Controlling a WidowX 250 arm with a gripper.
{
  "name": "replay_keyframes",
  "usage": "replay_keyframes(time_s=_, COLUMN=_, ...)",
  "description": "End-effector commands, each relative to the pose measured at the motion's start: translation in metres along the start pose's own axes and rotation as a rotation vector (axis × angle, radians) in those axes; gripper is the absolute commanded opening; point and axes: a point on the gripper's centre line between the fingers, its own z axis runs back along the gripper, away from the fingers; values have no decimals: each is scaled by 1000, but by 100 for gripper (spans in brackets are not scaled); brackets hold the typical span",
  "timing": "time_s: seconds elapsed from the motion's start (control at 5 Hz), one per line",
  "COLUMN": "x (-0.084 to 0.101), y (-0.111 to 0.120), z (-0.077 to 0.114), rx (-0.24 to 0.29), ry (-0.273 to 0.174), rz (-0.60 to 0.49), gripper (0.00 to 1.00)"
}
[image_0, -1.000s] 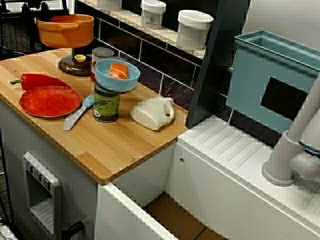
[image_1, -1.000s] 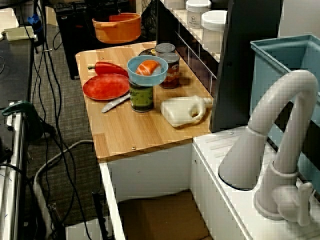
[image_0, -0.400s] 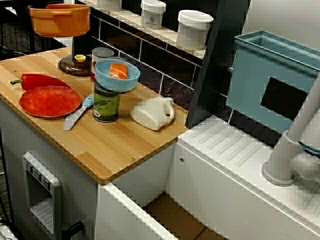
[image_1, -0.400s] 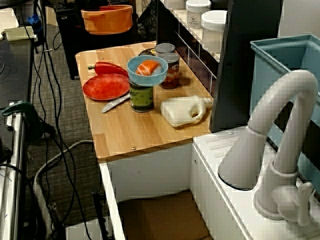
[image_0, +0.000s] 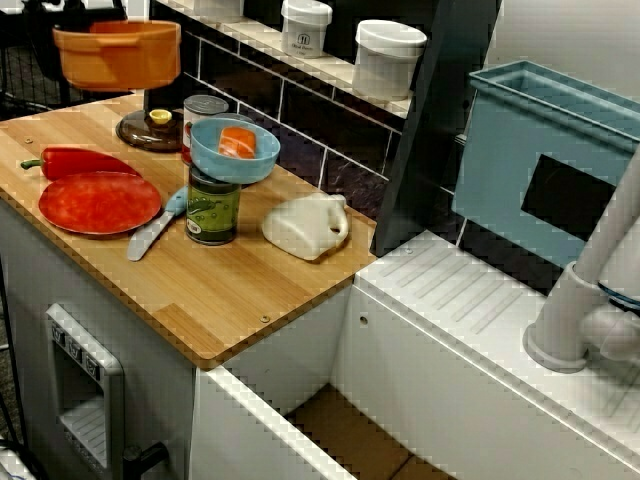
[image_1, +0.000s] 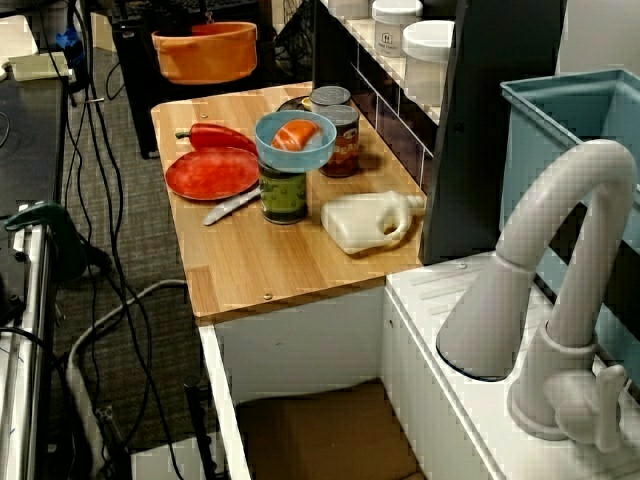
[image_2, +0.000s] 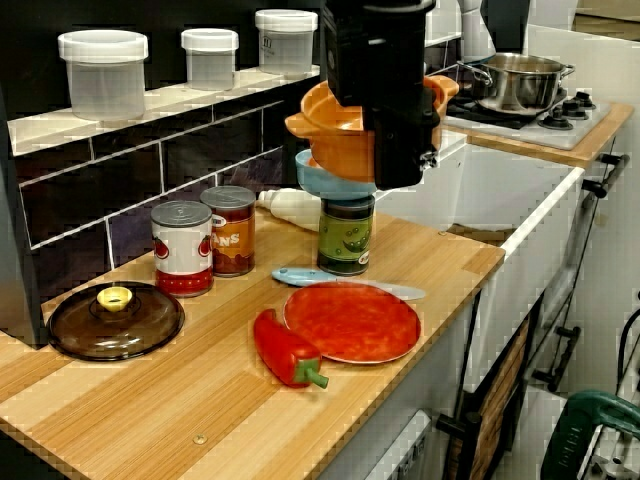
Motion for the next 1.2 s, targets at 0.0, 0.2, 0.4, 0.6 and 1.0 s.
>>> replay_keyframes(time_s=0.0, x=-36, y=-13, z=-2, rx=-16, ry=-57, rz=-107, gripper=0)
replay_keyframes(time_s=0.2, x=-52, y=-24, z=-6, rx=-13, ry=-56, rz=-151, gripper=0)
replay_keyframes(time_s=0.4, x=-62, y=-33, z=-2, rx=-23, ry=-34, rz=-173, gripper=0)
replay_keyframes(time_s=0.6, x=-67, y=-39, z=-1, rx=-23, ry=-19, rz=-181, gripper=0)
replay_keyframes(time_s=1.0, x=-75, y=-51, z=-4, rx=-24, ry=-16, rz=-218, gripper=0)
